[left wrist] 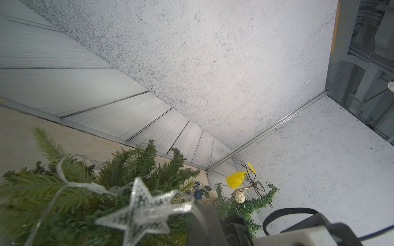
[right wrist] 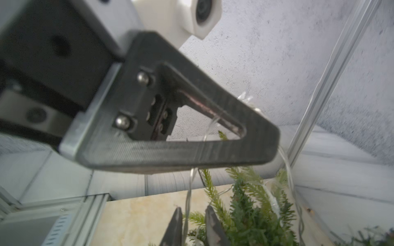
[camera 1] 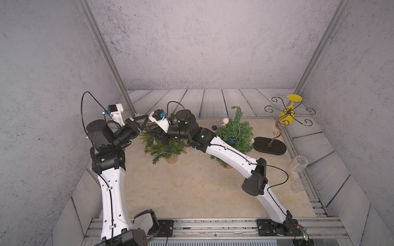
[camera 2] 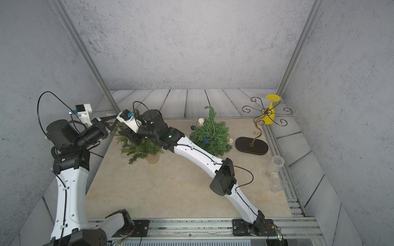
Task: Wrap string light around the christmas tree
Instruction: Wrap the light string around the Christmas tree.
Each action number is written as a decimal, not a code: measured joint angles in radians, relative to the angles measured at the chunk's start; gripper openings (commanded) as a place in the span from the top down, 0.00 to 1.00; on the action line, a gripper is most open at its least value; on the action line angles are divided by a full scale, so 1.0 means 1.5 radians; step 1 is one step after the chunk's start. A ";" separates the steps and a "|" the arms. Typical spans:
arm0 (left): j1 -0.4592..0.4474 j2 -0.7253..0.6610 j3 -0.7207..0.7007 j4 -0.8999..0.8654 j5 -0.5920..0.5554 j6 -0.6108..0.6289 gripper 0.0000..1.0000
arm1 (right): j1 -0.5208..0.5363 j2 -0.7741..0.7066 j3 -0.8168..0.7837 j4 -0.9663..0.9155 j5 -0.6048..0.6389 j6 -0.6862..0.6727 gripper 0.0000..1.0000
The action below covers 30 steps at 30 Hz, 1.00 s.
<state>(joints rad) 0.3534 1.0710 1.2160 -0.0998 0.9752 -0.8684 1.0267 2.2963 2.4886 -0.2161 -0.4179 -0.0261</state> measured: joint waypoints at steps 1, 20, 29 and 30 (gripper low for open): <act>0.000 0.003 -0.002 0.000 0.000 0.000 1.00 | 0.000 -0.001 -0.008 0.003 -0.001 -0.003 0.88; -0.031 -0.041 -0.117 -0.006 -0.093 0.039 1.00 | 0.004 -0.079 -0.026 -0.259 0.072 -0.047 1.00; -0.046 -0.039 -0.124 0.004 -0.079 0.055 0.97 | 0.005 -0.068 0.082 -0.355 0.078 -0.052 1.00; -0.047 -0.040 -0.126 0.007 -0.080 0.058 0.96 | 0.007 -0.068 0.081 -0.362 0.078 -0.053 1.00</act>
<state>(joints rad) 0.2836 1.0115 1.0267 -0.0895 0.8547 -0.7818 1.0370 2.1944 2.6102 -0.7586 -0.3004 -0.1055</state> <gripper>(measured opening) 0.044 0.047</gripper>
